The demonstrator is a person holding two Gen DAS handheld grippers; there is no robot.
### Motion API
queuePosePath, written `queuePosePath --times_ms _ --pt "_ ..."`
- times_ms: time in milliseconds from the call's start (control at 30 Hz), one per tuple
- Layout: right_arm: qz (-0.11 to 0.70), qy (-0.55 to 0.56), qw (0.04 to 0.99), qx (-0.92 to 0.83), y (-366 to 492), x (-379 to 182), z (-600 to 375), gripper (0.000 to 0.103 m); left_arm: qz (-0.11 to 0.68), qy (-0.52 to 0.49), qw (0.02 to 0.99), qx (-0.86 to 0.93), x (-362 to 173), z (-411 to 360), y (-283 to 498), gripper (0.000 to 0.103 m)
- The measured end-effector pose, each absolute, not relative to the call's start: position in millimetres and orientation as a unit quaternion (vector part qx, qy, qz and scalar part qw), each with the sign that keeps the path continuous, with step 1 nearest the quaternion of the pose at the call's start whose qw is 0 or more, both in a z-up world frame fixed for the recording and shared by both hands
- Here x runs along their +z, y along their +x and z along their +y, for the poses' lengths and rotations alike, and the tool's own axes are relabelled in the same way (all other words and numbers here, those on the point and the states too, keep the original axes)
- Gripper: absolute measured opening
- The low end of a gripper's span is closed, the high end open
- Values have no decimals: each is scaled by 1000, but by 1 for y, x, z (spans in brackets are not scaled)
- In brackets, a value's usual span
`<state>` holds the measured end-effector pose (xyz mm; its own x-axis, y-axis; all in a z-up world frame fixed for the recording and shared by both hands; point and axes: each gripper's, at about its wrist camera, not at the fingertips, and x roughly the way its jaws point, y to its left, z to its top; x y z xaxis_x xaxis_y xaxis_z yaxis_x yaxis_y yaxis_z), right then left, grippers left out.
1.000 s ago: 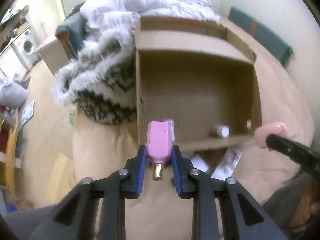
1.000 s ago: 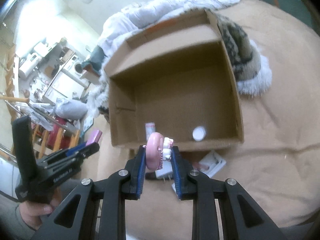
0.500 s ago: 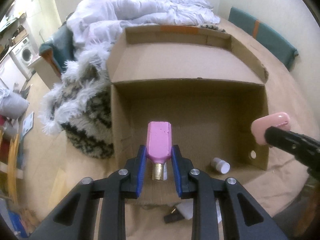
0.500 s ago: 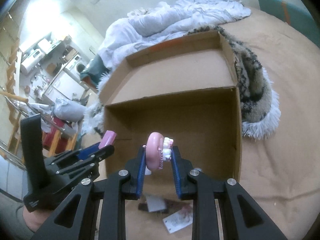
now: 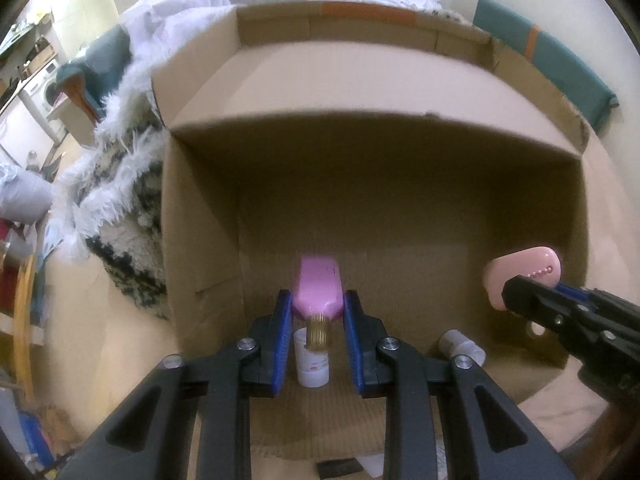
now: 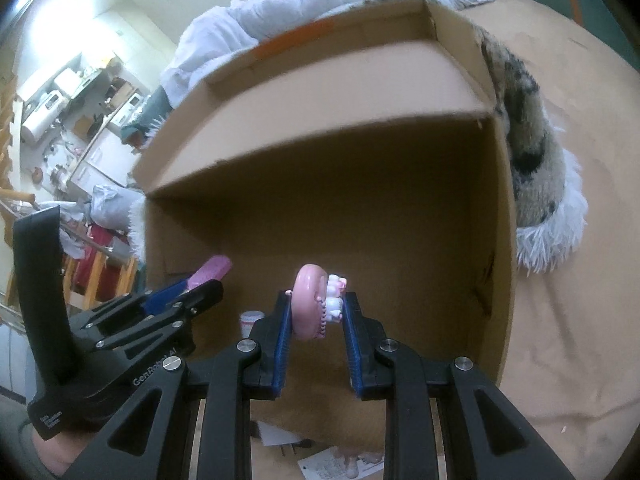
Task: Organize rigid objects
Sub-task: 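Carry the pink case and lighter into the box and open both grippers, then withdraw both grippers and grasp the white charger with the right gripper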
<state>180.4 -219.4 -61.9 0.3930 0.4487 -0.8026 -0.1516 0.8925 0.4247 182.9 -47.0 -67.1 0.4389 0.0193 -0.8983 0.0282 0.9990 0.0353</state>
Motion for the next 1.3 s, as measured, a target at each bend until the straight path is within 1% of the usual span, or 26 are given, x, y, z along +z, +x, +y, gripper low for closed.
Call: queuePosePath --times_ms 267,500,667,733,767,800,833,867,900,967,1067,1100,1300 --pt "547 138 809 167 189 -86 -217 26 545 24 838 7 -90 -52 185 22" --pt "552 142 806 162 196 -87 -213 26 554 24 832 7 -100 -56 188 23" --pt "541 150 811 163 192 -85 -217 28 559 28 828 1 -106 -63 186 23" --pt "537 149 815 161 189 -82 -220 31 561 26 827 0 -106 -64 183 24" --pt "532 152 817 162 188 -80 -221 35 561 25 827 0 -106 -62 183 27" --pt "529 155 818 162 186 -79 -223 48 560 28 828 3 -104 -62 181 36" --pt "525 159 820 162 185 -77 -224 58 558 31 829 7 -103 -63 180 49" --pt "520 163 822 163 184 -74 -226 70 555 32 831 11 -101 -63 178 55" --pt "513 168 826 163 182 -71 -227 70 550 30 835 13 -98 -62 176 60" --pt "506 174 828 167 180 -66 -229 71 543 30 839 15 -92 -61 173 61" --pt "495 177 833 170 174 -60 -232 79 540 38 840 15 -84 -62 168 62" --pt "492 177 835 168 171 -58 -233 80 537 41 842 15 -79 -60 164 62" --pt "485 186 838 164 153 -49 -244 80 517 33 855 16 -55 -42 140 63"
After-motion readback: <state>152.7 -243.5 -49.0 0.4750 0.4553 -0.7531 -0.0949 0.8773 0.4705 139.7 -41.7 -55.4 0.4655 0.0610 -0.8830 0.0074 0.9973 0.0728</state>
